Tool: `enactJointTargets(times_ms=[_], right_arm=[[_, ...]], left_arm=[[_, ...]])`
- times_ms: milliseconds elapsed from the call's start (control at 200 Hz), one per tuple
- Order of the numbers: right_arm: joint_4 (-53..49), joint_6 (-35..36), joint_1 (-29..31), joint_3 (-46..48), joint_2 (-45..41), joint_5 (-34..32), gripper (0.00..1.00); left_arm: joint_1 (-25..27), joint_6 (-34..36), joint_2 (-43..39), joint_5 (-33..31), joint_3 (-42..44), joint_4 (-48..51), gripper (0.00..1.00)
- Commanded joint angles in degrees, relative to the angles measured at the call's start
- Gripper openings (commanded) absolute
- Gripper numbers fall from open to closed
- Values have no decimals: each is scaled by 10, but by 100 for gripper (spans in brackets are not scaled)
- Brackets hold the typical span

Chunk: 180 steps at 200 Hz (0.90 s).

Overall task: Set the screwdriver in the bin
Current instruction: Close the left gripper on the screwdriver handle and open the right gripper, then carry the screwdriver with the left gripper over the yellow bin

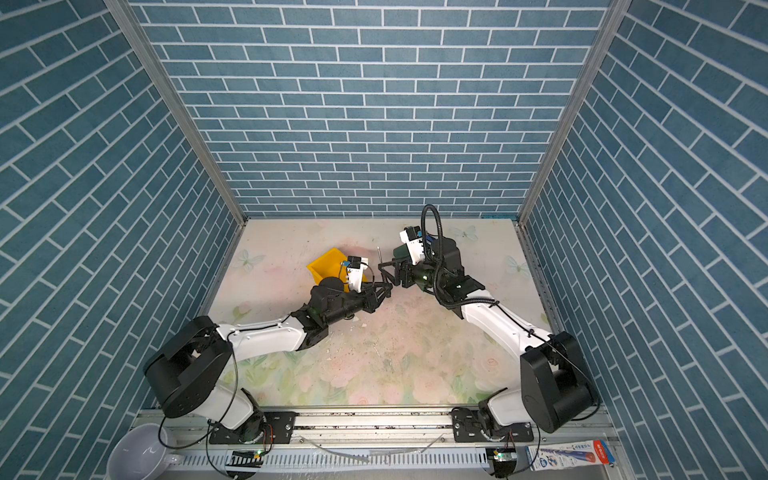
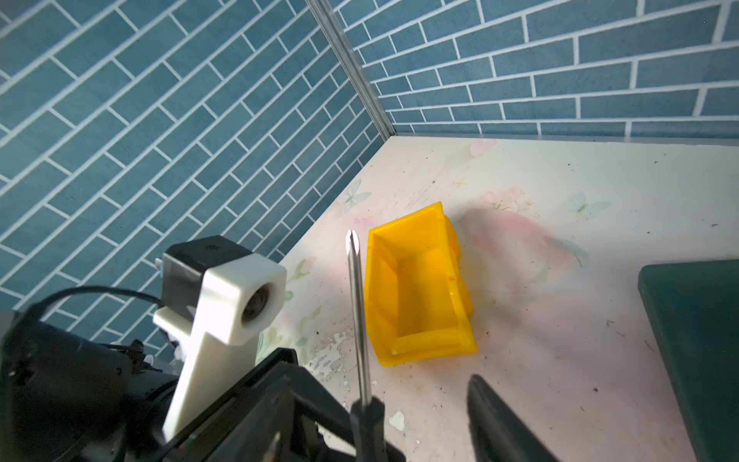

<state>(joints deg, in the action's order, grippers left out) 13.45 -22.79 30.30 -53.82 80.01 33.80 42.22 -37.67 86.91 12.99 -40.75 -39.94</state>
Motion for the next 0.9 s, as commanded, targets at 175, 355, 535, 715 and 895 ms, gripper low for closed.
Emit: enactJointTargets(times_ms=[175, 355, 535, 715, 895], right_arm=[[-34, 95, 46, -6, -4, -23, 88], [-75, 139, 80, -32, 18, -49, 89], [-76, 144, 97, -38, 30, -60, 89], [-78, 143, 102, -37, 32, -69, 89], [-82, 145, 102, -30, 28, -78, 89]], left_arm=[[-112, 7, -54, -24, -22, 218, 3], [-172, 6, -48, -55, -79, 363, 1], [-183, 24, -6, -118, -181, 517, 0], [-183, 21, 52, -138, -276, 623, 0], [-183, -7, 88, -144, -306, 667, 0]])
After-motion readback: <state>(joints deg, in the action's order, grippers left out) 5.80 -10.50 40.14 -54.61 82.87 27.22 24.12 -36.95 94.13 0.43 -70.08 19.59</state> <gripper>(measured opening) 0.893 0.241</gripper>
